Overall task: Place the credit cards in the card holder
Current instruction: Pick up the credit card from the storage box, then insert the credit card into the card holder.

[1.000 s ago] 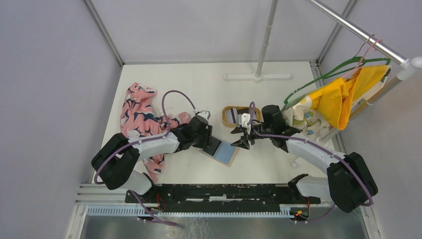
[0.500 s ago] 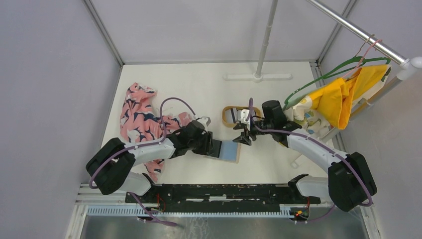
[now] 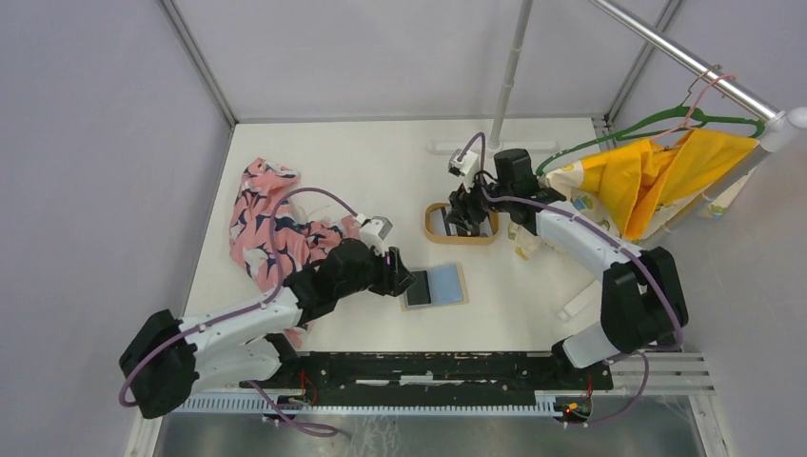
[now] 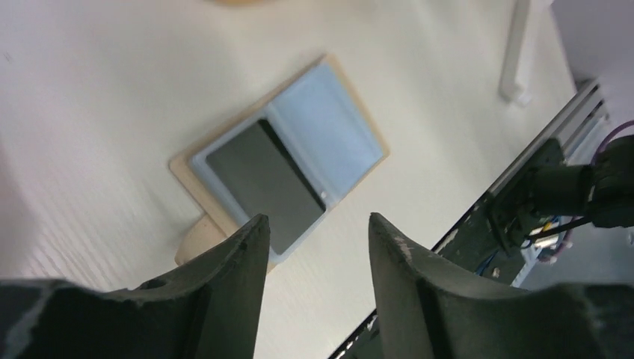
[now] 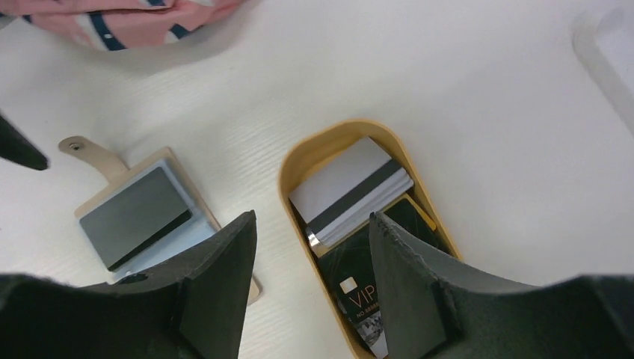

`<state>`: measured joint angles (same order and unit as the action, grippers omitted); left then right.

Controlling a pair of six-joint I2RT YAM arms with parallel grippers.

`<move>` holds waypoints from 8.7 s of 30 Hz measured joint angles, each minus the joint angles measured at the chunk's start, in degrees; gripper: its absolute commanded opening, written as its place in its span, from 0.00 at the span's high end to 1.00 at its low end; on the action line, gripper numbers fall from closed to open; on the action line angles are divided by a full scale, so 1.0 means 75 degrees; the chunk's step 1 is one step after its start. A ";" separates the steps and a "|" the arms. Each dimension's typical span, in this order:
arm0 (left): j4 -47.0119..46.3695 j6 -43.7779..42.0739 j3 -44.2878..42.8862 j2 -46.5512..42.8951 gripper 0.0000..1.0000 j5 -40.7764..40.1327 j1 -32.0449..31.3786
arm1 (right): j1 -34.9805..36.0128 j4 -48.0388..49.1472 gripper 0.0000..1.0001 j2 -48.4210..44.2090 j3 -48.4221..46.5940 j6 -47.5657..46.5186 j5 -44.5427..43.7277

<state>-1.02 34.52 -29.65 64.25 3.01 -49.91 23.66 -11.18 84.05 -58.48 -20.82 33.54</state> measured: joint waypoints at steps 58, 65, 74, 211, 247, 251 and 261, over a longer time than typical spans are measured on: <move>-0.1314 -0.0364 0.0379 -0.0256 0.19 -0.1014 0.0000 | -0.0906 0.2180 0.48 0.3226 -0.0312 0.6079 0.1894; -0.1314 -0.0364 0.0379 -0.0256 0.19 -0.1014 0.0000 | -0.0831 0.1888 0.46 0.3232 -0.0312 0.5823 0.1690; -0.1314 -0.0364 0.0379 -0.0256 0.19 -0.1008 0.0000 | -0.0638 0.1463 0.44 0.3579 -0.0597 0.5598 0.1483; -0.6336 0.1003 0.1291 0.0391 0.98 0.2565 0.1119 | -0.0152 0.5301 0.42 -0.0274 0.2978 0.5654 0.5386; -0.3471 0.1565 0.0801 0.2037 0.98 0.2629 0.1463 | 0.1297 -0.1207 0.49 -0.1160 0.3360 -0.6496 0.1527; -0.3608 0.1658 0.0796 0.2288 0.98 0.2634 0.1475 | 0.1550 -0.1207 0.51 -0.0898 0.3360 -0.6493 0.1151; -0.4173 0.1810 0.0796 0.2553 0.98 0.2678 0.1547 | 0.1699 -0.1209 0.57 -0.0638 0.3305 -0.6464 0.0460</move>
<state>-32.32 48.10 -23.68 83.40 23.09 -38.30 36.40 -20.25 79.26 -33.69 -69.30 36.99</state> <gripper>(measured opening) 0.032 0.447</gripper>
